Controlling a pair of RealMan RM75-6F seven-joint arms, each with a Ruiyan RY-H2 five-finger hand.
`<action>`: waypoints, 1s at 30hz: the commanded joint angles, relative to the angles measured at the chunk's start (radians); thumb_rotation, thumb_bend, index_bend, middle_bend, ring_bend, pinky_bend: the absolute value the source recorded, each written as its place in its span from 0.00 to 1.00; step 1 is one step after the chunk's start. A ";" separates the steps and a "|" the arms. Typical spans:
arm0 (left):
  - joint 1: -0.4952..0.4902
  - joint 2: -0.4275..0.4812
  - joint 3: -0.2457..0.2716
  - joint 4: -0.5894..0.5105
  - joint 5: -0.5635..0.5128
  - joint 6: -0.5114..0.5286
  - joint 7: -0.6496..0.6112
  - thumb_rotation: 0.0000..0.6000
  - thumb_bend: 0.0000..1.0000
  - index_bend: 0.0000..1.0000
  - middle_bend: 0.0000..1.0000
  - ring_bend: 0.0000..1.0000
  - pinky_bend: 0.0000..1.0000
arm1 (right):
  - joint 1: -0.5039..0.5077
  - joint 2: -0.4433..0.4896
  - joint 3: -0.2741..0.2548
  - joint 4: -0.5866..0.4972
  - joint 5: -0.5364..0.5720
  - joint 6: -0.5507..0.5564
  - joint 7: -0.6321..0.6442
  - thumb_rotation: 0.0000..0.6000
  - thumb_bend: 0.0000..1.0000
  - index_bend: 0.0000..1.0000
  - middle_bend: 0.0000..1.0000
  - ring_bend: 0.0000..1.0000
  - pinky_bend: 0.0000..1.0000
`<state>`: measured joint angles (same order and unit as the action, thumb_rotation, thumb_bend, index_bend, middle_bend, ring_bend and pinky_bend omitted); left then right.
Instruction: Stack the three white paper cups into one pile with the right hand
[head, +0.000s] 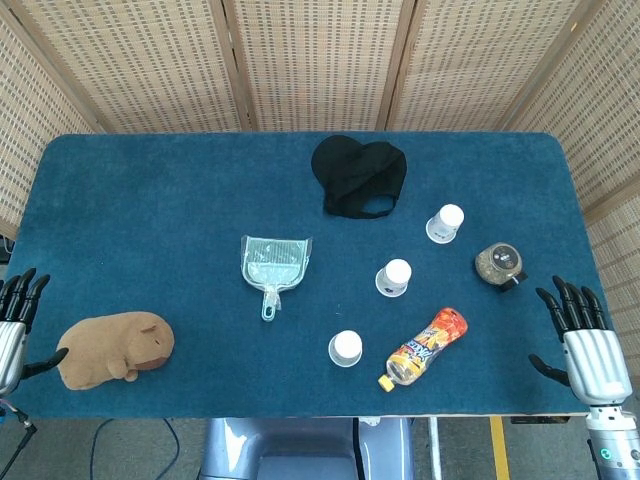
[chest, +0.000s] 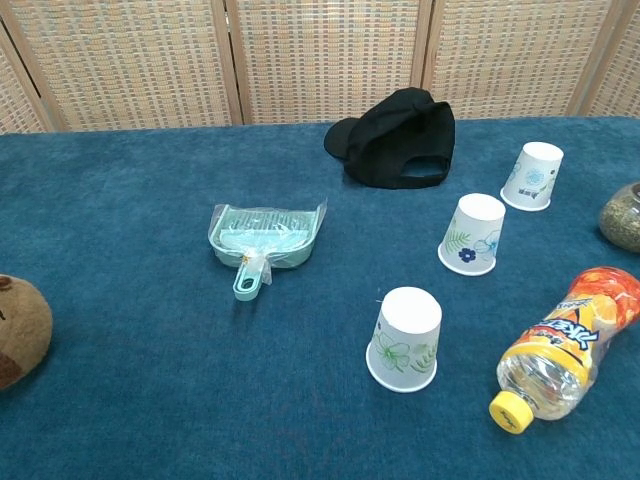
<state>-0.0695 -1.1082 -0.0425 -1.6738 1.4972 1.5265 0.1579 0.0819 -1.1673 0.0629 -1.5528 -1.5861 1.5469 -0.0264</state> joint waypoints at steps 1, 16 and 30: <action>0.000 0.001 0.000 -0.001 -0.001 -0.002 -0.003 1.00 0.03 0.00 0.00 0.00 0.00 | 0.009 0.000 -0.002 0.007 -0.018 -0.001 0.010 1.00 0.11 0.15 0.00 0.00 0.00; -0.003 0.004 -0.011 0.001 -0.025 -0.012 -0.011 1.00 0.03 0.00 0.00 0.00 0.00 | 0.195 0.096 -0.045 -0.014 -0.206 -0.181 0.228 1.00 0.15 0.26 0.00 0.00 0.00; -0.008 -0.012 -0.012 0.011 -0.021 -0.011 0.013 1.00 0.03 0.00 0.00 0.00 0.00 | 0.300 0.097 -0.067 -0.131 -0.279 -0.286 0.232 1.00 0.23 0.37 0.05 0.00 0.00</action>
<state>-0.0772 -1.1198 -0.0547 -1.6630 1.4770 1.5152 0.1709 0.3724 -1.0585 -0.0011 -1.6587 -1.8727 1.2874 0.2393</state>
